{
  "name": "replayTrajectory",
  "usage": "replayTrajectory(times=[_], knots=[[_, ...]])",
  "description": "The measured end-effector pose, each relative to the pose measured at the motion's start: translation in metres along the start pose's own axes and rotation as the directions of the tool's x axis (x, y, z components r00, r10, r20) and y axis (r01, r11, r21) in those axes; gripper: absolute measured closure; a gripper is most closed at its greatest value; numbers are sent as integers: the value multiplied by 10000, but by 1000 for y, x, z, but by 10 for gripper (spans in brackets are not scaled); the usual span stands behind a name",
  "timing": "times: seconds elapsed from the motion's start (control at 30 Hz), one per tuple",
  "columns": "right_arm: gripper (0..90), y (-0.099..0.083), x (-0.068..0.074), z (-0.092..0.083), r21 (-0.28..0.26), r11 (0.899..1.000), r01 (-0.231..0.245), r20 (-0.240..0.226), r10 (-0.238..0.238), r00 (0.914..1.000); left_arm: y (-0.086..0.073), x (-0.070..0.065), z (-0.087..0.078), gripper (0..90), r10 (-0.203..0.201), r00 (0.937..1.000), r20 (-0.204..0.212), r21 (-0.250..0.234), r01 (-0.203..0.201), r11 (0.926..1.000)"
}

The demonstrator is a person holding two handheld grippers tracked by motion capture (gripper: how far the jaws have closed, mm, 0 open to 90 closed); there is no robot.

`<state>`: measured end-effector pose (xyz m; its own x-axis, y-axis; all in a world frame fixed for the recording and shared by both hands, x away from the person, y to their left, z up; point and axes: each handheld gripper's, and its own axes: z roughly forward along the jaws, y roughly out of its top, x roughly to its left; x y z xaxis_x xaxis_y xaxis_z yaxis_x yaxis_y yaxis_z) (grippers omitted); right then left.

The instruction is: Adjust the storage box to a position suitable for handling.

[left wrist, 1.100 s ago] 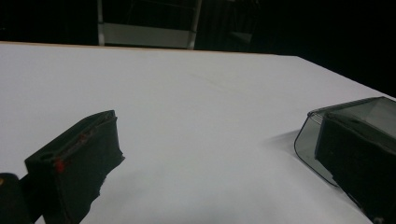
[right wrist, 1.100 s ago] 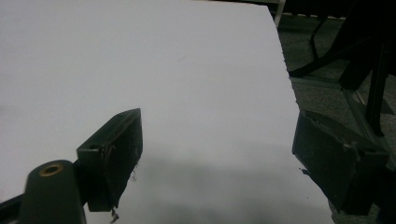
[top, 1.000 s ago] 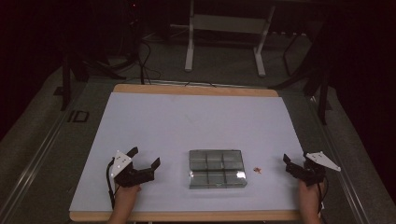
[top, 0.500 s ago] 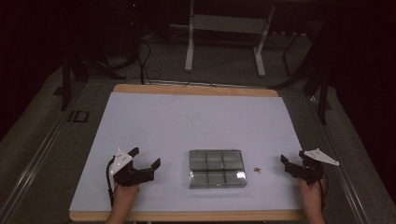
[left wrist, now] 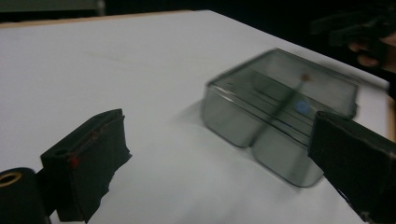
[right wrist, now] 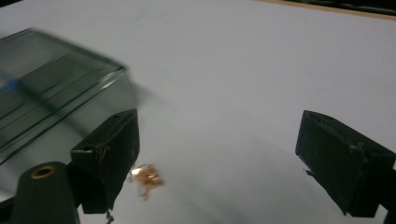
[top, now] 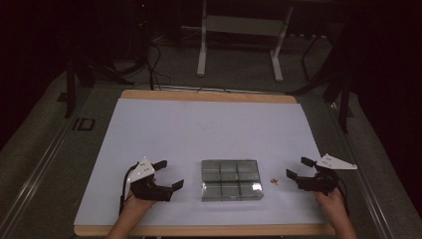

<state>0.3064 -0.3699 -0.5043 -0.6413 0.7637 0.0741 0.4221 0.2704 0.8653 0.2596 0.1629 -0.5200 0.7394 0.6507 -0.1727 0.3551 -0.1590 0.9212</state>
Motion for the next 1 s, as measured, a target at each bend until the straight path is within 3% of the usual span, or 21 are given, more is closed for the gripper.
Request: replayTrajectory(times=[0.13, 0.23, 0.47, 0.63, 0.7, 0.77, 0.8, 0.83, 0.87, 0.93, 1.0], knots=[[138, -1, 7, 4, 234, 9990, 378, -1236, -347, 9917, 1, -4, 5, 64, 213, 9991, 374, 271, -223, 9994], [140, -2, 11, 6, 330, 9977, 587, -1842, -517, 9815, 1, -6, 8, 115, 426, 9978, 511, 430, -449, 9981], [189, -4, 20, 12, 530, 9886, 1406, -2652, -1218, 9565, 2, -14, 15, 151, 1028, 9882, 1139, 1142, -1158, 9867], [247, -3, 24, 15, 579, 9871, 1492, -3105, -1242, 9424, 2, -17, 17, 170, 1129, 9846, 1333, 1421, -1317, 9810], [318, -3, 26, 17, 604, 9824, 1767, -3233, -1482, 9346, 2, -18, 19, 202, 1161, 9812, 1542, 1560, -1402, 9778], [362, -3, 28, 19, 661, 9745, 2146, -3355, -1808, 9245, 3, -20, 21, 226, 1269, 9766, 1734, 1868, -1591, 9694], [369, -3, 30, 20, 712, 9703, 2310, -3333, -1951, 9224, 2, -22, 23, 246, 1284, 9748, 1824, 2051, -1654, 9647], [369, -3, 30, 20, 712, 9703, 2310, -3333, -1951, 9224, 2, -22, 23, 250, 1284, 9748, 1824, 2051, -1654, 9647], [432, -4, 32, 22, 733, 9667, 2450, -3404, -2067, 9173, 2, -25, 27, 253, 1348, 9728, 1882, 2405, -1787, 9540], [475, -4, 33, 23, 724, 9651, 2515, -3348, -2140, 9177, 1, -28, 30, 289, 1378, 9714, 1933, 2583, -1858, 9480], [547, -4, 34, 23, 726, 9616, 2645, -3532, -2233, 9085, 0, -29, 32, 330, 1428, 9685, 2040, 2739, -1965, 9415]])
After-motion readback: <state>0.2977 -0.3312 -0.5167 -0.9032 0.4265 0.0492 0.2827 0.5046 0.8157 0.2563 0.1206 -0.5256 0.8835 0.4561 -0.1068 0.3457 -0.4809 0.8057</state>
